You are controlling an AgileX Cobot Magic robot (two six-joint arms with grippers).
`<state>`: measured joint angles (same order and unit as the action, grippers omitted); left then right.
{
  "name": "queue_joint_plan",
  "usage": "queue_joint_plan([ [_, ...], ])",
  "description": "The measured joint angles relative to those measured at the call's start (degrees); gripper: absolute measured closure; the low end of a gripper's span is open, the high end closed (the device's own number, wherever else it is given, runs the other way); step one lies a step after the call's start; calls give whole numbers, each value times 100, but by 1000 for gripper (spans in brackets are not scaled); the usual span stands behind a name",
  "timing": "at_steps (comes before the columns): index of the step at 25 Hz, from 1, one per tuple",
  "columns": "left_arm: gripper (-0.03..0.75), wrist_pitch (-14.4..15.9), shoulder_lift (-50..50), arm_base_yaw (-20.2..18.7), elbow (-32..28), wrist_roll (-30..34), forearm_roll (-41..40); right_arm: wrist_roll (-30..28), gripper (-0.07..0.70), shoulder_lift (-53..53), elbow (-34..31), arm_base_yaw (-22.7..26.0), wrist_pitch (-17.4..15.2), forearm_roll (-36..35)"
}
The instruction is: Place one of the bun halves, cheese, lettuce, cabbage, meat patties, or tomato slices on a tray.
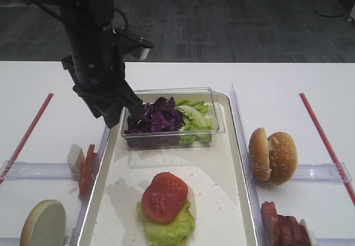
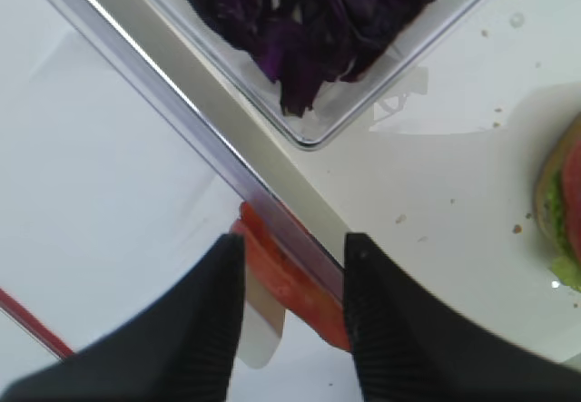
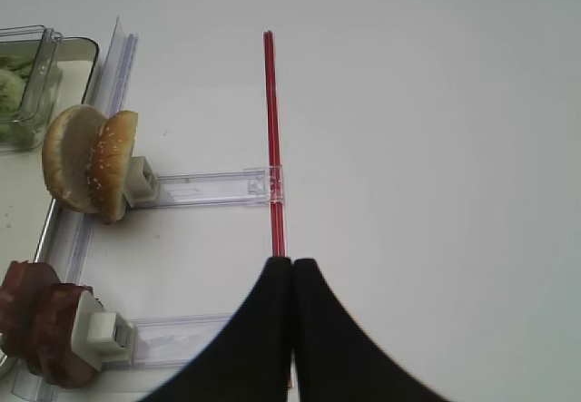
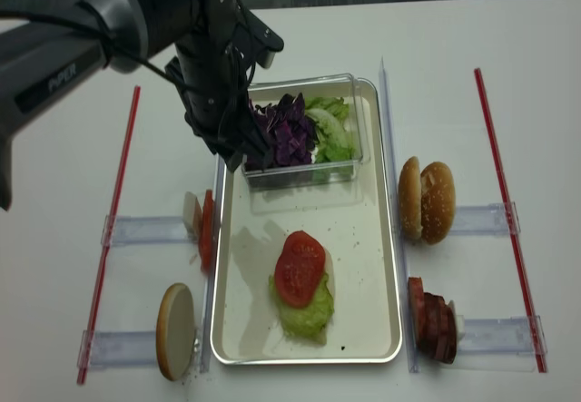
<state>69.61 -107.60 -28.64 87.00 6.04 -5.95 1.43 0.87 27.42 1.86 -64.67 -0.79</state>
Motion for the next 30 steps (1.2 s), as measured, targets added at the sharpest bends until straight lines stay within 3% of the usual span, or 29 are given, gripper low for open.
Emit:
queue_joint_plan([
  [19, 473, 12, 0, 2117, 0, 69, 480, 0, 267, 0, 0, 0, 0, 0],
  [30, 474, 12, 57, 2236, 0, 116, 595, 0, 267, 0, 0, 0, 0, 0],
])
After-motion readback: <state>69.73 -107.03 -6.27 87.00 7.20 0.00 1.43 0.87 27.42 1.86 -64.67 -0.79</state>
